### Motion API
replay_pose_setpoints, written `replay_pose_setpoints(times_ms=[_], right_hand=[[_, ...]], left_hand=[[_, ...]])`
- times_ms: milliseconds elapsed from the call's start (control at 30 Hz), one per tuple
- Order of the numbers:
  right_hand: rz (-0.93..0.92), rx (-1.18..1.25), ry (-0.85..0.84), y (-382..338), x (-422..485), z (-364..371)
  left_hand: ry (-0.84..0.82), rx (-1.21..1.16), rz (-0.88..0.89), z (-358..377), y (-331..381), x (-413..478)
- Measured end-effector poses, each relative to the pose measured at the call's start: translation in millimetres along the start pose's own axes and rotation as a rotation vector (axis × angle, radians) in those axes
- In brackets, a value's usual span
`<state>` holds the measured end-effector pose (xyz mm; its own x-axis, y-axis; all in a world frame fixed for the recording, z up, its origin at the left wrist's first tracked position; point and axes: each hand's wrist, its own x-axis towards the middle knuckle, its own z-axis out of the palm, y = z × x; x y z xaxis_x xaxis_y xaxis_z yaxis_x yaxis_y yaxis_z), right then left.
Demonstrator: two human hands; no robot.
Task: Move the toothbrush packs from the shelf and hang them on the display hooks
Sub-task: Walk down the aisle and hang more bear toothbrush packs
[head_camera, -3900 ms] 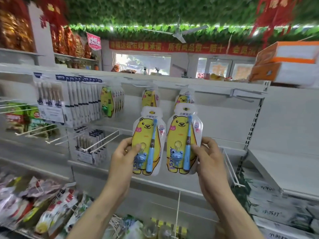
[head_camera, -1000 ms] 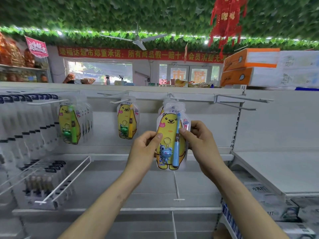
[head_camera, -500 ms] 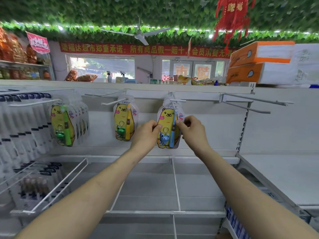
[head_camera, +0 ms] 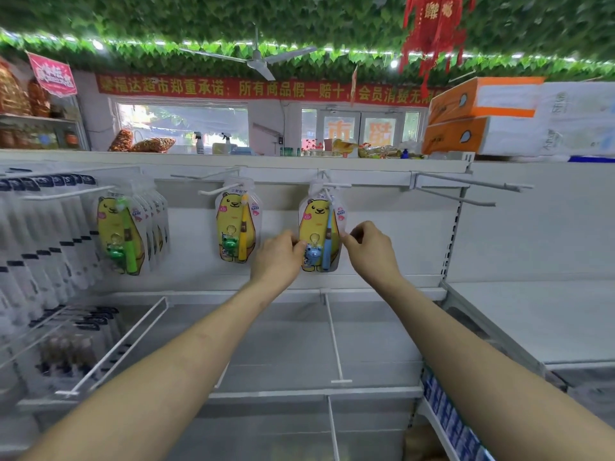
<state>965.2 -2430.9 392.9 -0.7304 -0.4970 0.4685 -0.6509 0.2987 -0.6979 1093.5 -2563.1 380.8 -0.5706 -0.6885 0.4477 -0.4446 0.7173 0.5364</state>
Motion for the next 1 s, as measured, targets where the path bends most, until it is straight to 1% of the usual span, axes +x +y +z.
replay_pose_setpoints(times_ms=[100, 233, 333, 433, 533, 600, 700, 833, 1000], right_hand=[[-0.034, -0.111, 0.000, 10, -37, -12], [-0.145, -0.299, 0.017, 23, -106, -36], [-0.204, -0.493, 0.076, 39, -160, -64], [-0.189, -0.679, 0.122, 62, -210, -100], [-0.111, -0.845, 0.129, 94, -260, -146], [-0.033, -0.906, 0.133, 121, -293, -182], [0.113, -0.928, 0.187, 166, -339, -237], [0.260, -0.956, 0.261, 230, -392, -315], [0.458, -1.003, 0.286, 302, -447, -414]], left_hand=[[-0.011, 0.069, 0.066, -1, -6, -33], [-0.027, 0.078, 0.267, 7, 3, -90], [-0.011, 0.054, 0.428, 25, 28, -138], [-0.021, 0.098, 0.583, 51, 65, -186], [-0.058, 0.096, 0.690, 79, 108, -229], [-0.107, 0.067, 0.736, 98, 140, -259], [-0.167, 0.026, 0.784, 130, 188, -305], [-0.251, -0.068, 0.819, 181, 257, -361], [-0.365, -0.127, 0.924, 254, 364, -420]])
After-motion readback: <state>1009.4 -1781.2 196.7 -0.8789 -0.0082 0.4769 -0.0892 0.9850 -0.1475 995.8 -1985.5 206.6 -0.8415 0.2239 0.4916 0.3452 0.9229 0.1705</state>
